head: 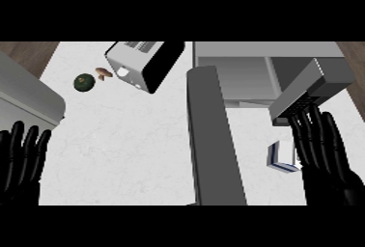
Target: Pick up the milk, place it into the microwave and close the microwave
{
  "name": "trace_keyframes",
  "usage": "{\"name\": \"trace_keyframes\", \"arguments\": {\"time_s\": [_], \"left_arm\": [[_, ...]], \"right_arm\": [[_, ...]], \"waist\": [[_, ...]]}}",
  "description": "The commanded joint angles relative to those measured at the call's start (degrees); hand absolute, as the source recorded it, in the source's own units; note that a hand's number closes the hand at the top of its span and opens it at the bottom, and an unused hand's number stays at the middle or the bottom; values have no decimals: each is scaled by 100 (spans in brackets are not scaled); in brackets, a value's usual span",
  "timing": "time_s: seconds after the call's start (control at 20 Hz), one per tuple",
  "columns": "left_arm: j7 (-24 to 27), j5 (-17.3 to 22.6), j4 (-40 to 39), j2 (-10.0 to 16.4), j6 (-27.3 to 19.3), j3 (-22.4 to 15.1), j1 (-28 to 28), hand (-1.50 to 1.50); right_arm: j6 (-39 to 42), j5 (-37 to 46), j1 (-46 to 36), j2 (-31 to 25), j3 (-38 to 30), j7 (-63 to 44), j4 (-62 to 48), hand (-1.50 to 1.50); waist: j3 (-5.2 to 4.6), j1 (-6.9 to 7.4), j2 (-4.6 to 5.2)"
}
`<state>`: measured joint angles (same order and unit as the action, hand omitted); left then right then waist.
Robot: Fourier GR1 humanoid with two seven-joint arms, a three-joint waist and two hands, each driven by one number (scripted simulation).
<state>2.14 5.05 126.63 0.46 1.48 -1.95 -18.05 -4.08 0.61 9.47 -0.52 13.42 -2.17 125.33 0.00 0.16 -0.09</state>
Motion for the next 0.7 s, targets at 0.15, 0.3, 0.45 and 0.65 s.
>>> {"name": "trace_keyframes", "arguments": {"time_s": [0.15, 0.3, 0.45, 0.65], "left_arm": [[360, 289, 277, 113, 415, 120, -771, -150], [543, 323, 245, 56, 406, 116, -909, -150], [752, -27, 4, -41, 281, -187, -839, -150], [421, 395, 349, 87, 468, 189, -901, -150]], "right_arm": [[-94, 27, 165, -61, -556, 560, -575, -150], [-143, -69, -85, -38, -769, 478, -795, -150], [58, -413, -172, -186, -1170, 586, -1198, -150], [165, -422, -1, -169, -1354, 1226, -1950, -150]], "waist": [[1, 14, 0], [0, 12, 1], [1, 9, 5], [2, 9, 6]]}}
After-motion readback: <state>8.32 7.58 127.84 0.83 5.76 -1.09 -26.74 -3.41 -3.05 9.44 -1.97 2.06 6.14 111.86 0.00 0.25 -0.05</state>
